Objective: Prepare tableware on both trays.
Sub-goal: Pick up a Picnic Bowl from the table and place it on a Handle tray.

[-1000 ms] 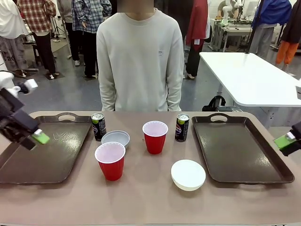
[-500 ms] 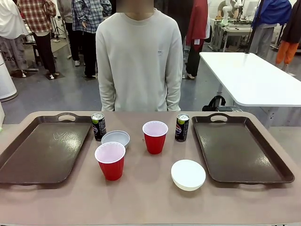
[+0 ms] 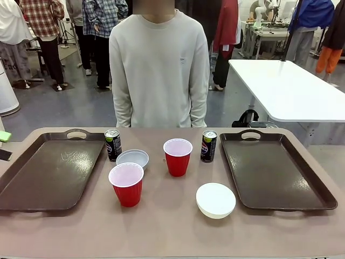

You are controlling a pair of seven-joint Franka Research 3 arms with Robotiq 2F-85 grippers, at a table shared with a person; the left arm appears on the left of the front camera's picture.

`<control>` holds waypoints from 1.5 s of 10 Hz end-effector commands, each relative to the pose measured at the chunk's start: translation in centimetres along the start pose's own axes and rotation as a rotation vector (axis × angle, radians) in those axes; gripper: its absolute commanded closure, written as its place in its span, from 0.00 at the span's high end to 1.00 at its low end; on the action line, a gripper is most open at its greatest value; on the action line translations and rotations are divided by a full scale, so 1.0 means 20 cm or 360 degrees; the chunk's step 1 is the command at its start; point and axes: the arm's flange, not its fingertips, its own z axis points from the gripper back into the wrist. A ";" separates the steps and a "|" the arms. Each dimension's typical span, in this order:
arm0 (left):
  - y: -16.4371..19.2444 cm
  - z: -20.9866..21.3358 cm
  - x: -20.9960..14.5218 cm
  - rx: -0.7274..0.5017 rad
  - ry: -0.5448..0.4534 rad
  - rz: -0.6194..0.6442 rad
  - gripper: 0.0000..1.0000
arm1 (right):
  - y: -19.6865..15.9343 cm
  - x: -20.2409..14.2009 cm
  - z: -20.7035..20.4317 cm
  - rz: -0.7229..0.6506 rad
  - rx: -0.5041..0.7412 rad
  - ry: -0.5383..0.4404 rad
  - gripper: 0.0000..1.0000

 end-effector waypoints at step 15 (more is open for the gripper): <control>-0.07 -0.06 0.01 0.0601 -0.0045 0.0048 1.00 | 0.12 0.00 -0.04 0.0043 -0.0223 0.0199 1.00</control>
